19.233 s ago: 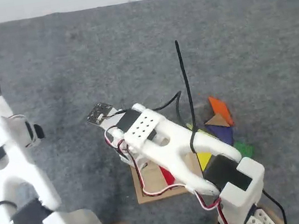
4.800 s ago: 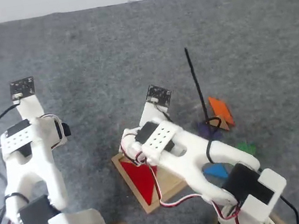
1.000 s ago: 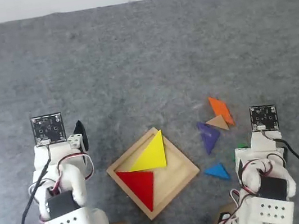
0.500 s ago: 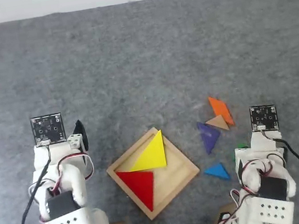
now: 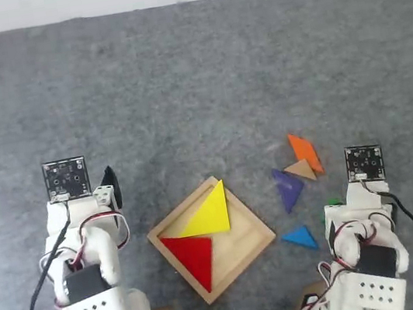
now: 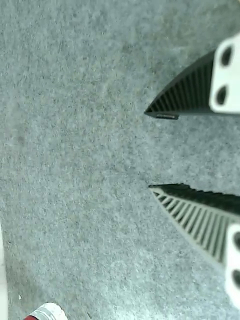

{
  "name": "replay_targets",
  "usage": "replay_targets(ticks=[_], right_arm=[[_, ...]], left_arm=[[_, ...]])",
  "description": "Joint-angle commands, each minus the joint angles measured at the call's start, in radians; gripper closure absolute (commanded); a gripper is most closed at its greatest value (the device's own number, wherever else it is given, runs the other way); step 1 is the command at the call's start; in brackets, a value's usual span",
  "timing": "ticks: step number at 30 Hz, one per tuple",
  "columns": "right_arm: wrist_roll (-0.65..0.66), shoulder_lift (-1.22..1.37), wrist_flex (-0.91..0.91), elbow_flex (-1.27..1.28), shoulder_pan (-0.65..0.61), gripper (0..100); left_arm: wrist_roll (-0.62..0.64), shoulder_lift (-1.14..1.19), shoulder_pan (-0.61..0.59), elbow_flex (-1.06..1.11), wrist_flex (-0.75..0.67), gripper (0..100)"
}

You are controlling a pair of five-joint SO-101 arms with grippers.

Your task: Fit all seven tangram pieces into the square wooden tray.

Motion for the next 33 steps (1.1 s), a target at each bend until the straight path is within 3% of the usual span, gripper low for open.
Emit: replay_targets(ticks=[1, 33], right_arm=[[0.012, -0.013, 0.005, 0.017, 0.01, 66.9], [0.012, -0.013, 0.005, 0.017, 0.008, 66.9]], left_arm=[[0.009, -0.017, 0.003, -0.005, -0.008, 79], [0.011, -0.009, 0.0, -0.068, 0.087, 79]])
